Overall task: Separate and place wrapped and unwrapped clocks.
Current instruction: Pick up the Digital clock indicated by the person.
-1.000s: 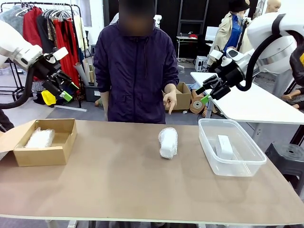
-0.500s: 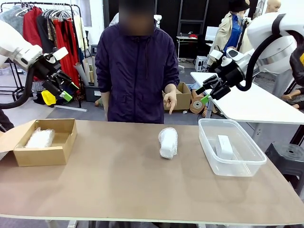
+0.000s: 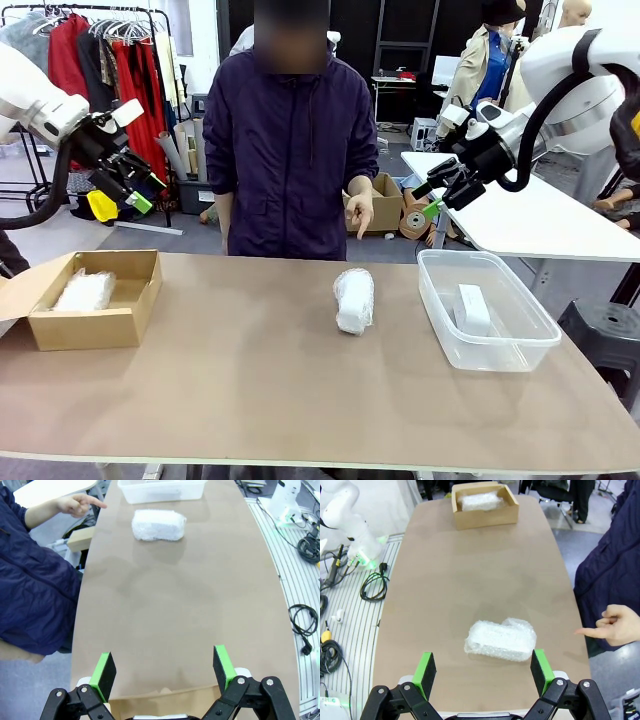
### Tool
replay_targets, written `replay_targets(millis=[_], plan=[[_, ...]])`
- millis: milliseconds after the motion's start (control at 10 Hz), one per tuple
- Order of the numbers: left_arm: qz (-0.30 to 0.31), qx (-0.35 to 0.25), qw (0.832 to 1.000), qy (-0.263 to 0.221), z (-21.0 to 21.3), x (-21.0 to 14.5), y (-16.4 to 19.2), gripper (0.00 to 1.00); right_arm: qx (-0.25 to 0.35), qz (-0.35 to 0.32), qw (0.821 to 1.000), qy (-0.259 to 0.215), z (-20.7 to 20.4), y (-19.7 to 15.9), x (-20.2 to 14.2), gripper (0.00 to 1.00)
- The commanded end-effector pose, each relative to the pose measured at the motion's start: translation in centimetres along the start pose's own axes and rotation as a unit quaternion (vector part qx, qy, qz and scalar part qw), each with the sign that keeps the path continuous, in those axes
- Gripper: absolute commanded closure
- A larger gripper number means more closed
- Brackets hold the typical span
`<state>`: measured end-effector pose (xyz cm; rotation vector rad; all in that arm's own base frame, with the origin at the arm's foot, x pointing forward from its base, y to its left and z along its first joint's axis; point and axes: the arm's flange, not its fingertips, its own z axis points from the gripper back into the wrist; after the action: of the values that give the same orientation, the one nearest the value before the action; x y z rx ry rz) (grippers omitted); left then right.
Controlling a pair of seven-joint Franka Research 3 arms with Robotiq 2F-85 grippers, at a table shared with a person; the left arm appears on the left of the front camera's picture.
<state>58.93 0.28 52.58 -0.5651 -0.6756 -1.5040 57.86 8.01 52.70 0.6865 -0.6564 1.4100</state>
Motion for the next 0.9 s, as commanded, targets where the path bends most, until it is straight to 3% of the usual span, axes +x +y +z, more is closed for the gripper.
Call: replay_targets(millis=[0, 800], plan=[[-0.001, -0.001, 1.0, 0.003, -0.08, -0.01, -0.02, 0.0, -0.001, 0.002, 1.0, 0.003, 0.12, 0.17, 0.15, 0.0], [-0.001, -0.001, 1.0, 0.003, -0.08, -0.01, -0.02, 0.0, -0.001, 0.002, 1.0, 0.003, 0.12, 0.17, 0.15, 0.0]])
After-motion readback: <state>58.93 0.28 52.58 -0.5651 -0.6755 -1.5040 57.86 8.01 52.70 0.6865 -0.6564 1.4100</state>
